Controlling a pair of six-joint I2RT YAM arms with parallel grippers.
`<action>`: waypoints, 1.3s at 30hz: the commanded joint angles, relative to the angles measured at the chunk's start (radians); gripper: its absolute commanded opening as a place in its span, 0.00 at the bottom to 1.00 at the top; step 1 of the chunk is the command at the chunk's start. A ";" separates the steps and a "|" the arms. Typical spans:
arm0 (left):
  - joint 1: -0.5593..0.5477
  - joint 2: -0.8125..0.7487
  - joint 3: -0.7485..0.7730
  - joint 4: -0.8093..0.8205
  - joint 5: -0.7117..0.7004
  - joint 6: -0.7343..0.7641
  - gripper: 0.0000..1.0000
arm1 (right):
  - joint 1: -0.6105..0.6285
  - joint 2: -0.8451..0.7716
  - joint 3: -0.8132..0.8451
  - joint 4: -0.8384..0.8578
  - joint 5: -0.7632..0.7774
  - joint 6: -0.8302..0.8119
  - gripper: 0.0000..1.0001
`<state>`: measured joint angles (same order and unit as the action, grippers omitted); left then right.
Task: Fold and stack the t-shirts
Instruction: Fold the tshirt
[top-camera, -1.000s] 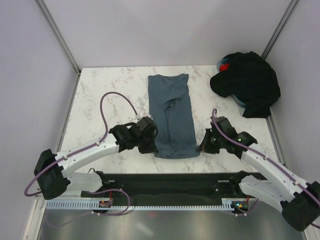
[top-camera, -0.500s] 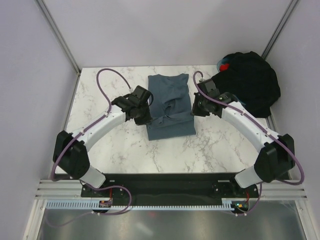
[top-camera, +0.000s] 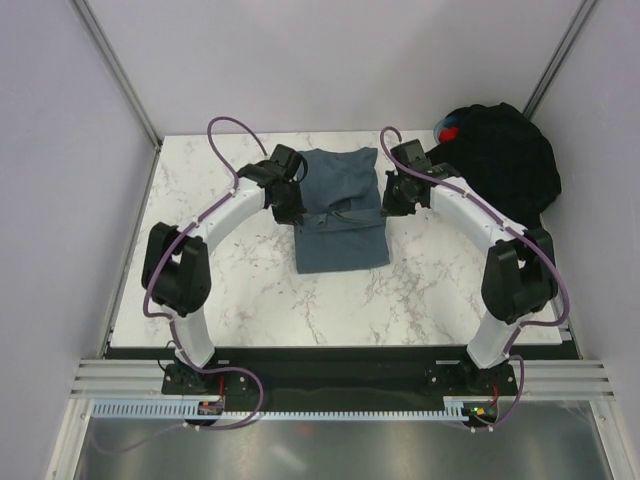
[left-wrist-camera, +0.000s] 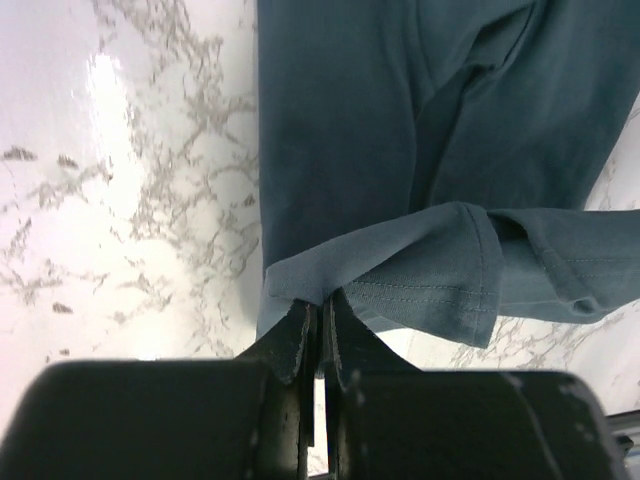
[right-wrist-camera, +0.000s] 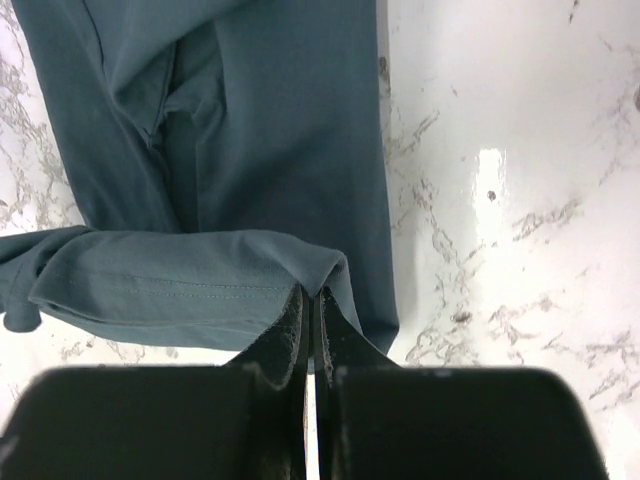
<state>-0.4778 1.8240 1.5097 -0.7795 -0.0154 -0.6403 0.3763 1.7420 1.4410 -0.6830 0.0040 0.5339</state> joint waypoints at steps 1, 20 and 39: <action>0.027 0.052 0.093 -0.014 -0.005 0.085 0.02 | -0.030 0.045 0.071 0.025 0.008 -0.046 0.00; 0.185 0.503 0.701 -0.212 0.179 0.162 0.60 | -0.138 0.548 0.663 -0.148 -0.108 -0.055 0.58; 0.217 -0.081 -0.032 -0.092 0.120 0.260 0.56 | 0.076 0.169 0.104 0.030 -0.081 -0.045 0.67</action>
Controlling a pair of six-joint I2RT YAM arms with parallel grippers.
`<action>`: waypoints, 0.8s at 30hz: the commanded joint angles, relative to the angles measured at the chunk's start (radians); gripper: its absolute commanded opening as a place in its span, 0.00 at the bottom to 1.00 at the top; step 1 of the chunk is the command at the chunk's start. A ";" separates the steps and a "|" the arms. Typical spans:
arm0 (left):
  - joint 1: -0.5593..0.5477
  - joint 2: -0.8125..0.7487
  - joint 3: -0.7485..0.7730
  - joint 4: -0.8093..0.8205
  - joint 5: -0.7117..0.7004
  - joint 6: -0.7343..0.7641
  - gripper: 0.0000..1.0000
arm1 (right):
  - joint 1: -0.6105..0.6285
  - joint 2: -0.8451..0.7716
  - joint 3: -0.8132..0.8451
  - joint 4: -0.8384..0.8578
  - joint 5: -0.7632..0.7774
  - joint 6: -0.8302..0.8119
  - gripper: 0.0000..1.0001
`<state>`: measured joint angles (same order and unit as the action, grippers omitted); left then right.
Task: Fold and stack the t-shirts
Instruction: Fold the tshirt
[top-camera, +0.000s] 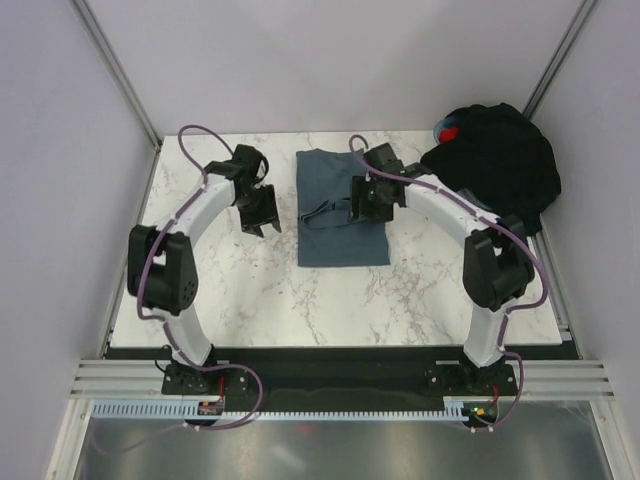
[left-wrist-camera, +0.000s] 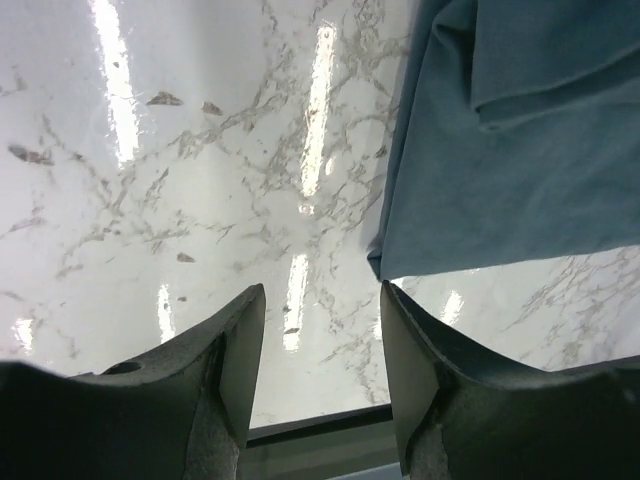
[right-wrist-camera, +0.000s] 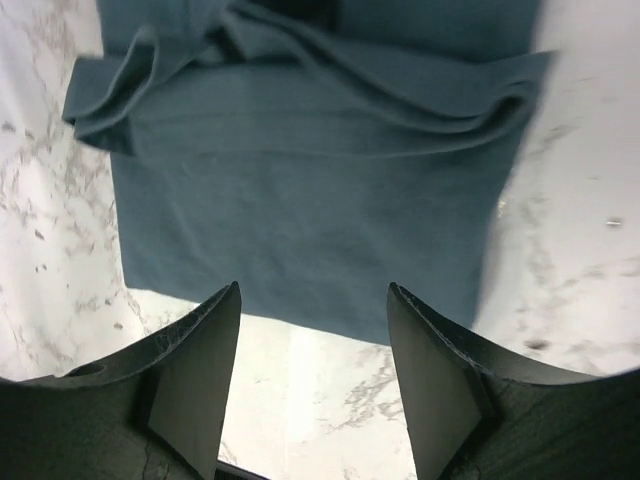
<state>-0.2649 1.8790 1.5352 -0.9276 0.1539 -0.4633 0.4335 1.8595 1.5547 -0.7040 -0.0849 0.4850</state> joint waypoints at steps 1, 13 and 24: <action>0.004 -0.161 -0.111 0.059 -0.069 0.104 0.56 | 0.019 0.090 0.001 0.051 0.008 0.004 0.67; 0.004 -0.264 -0.271 0.082 -0.315 0.140 0.55 | 0.025 0.377 0.313 -0.058 0.079 -0.040 0.65; 0.003 -0.294 -0.300 0.088 -0.315 0.144 0.55 | -0.059 0.691 0.954 -0.161 0.047 0.021 0.68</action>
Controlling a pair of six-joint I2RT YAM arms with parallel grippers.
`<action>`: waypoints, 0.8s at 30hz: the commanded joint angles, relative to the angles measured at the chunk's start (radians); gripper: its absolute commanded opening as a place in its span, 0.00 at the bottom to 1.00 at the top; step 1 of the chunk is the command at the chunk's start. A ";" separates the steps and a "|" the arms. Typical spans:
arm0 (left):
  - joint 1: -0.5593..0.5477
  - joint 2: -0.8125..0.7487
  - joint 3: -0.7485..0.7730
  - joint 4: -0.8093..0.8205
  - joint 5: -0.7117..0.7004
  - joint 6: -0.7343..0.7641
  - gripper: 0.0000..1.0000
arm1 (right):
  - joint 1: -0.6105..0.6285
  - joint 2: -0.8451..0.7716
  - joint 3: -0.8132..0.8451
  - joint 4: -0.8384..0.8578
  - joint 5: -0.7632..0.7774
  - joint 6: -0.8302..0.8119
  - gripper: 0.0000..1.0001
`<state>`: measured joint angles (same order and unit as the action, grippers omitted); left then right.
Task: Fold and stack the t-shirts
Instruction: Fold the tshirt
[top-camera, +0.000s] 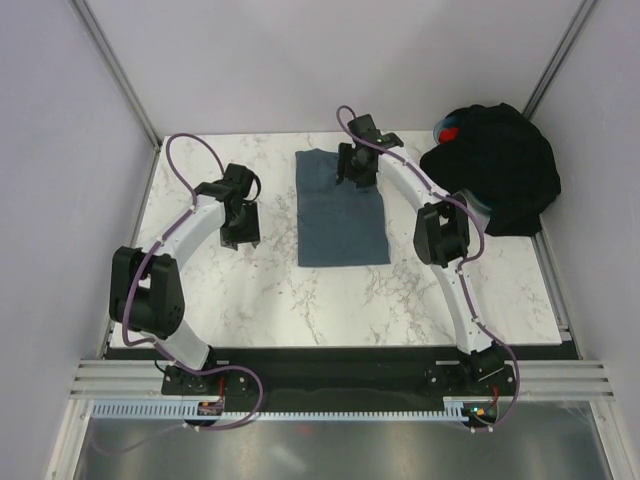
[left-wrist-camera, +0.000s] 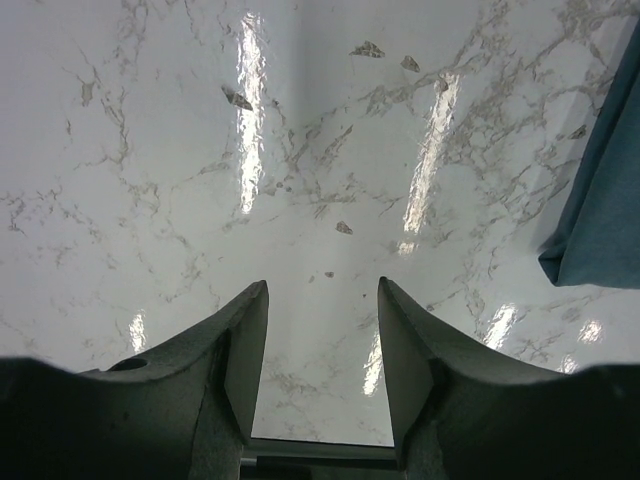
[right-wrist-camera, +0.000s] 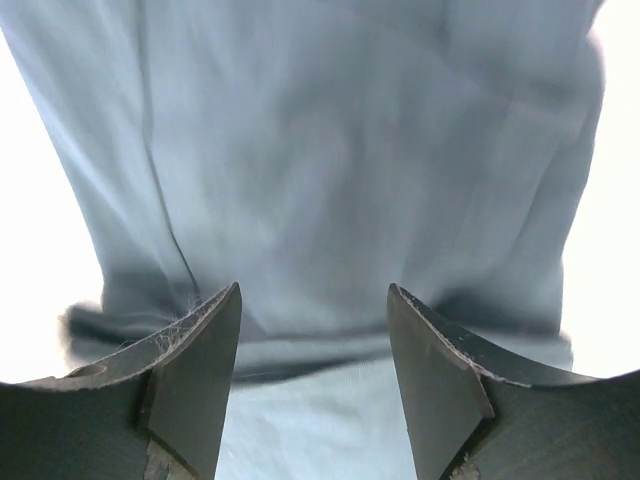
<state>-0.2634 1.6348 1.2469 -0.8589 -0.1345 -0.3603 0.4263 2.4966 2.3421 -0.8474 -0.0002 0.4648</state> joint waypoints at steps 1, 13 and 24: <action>0.001 -0.052 -0.018 0.029 -0.027 0.040 0.55 | -0.070 0.057 0.181 -0.015 -0.084 0.058 0.68; -0.011 -0.090 -0.122 0.162 0.275 -0.109 0.57 | -0.080 -0.581 -0.745 0.284 -0.171 -0.008 0.76; -0.062 -0.144 -0.282 0.420 0.398 -0.252 0.83 | -0.083 -0.815 -1.354 0.524 -0.279 0.023 0.70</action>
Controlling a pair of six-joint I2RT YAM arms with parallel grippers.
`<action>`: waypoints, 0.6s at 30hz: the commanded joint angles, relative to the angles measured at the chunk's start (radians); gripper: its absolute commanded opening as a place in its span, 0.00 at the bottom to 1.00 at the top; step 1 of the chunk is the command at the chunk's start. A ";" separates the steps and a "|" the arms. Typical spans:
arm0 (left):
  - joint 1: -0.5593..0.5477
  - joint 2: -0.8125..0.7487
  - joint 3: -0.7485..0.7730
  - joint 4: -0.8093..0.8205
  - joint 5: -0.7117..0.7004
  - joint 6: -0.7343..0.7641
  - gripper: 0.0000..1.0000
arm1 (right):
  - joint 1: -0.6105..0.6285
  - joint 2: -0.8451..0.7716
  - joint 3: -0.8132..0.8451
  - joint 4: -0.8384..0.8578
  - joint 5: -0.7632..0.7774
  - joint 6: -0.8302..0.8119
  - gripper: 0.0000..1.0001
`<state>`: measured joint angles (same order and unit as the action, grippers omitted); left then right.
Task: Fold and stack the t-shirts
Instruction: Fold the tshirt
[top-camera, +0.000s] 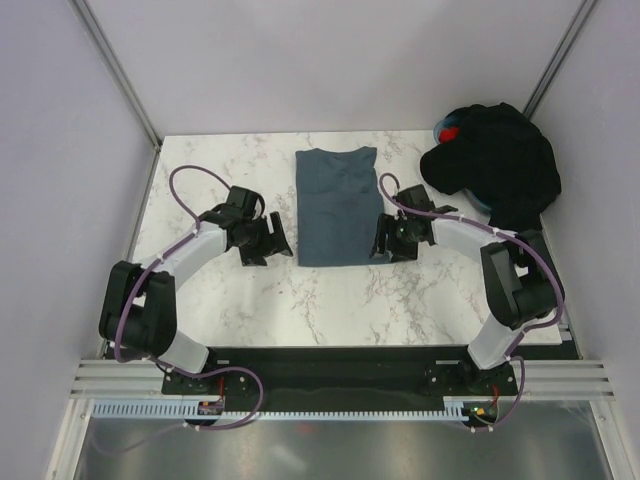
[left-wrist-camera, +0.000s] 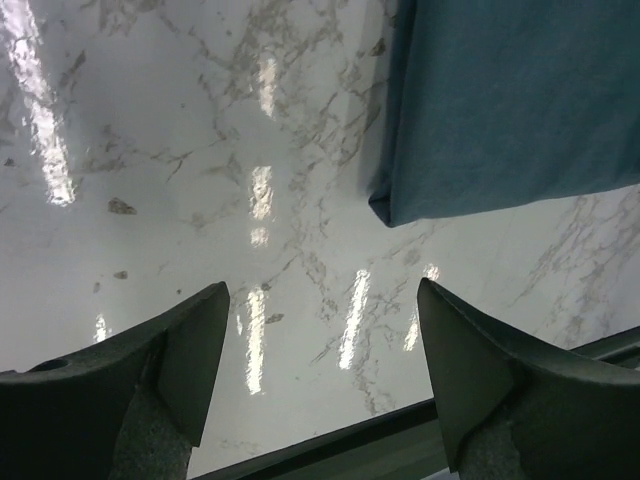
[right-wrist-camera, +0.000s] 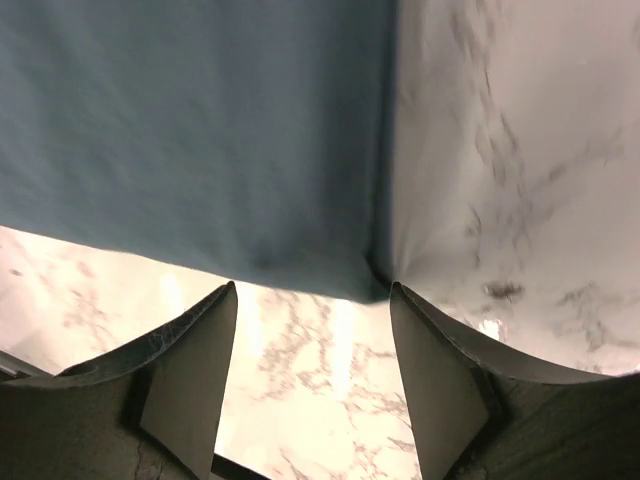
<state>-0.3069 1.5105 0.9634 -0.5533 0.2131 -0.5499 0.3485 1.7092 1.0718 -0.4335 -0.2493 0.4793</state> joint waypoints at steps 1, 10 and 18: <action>-0.023 -0.010 0.003 0.121 0.052 -0.065 0.82 | -0.006 -0.028 -0.104 0.122 -0.025 0.010 0.70; -0.077 0.033 -0.002 0.161 0.023 -0.104 0.77 | -0.013 -0.028 -0.205 0.203 -0.031 -0.011 0.70; -0.087 0.048 -0.012 0.171 -0.007 -0.117 0.75 | -0.060 -0.042 -0.251 0.240 -0.044 -0.045 0.70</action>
<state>-0.3866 1.5520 0.9611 -0.4286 0.2333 -0.6296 0.3092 1.6527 0.8616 -0.1955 -0.3370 0.4847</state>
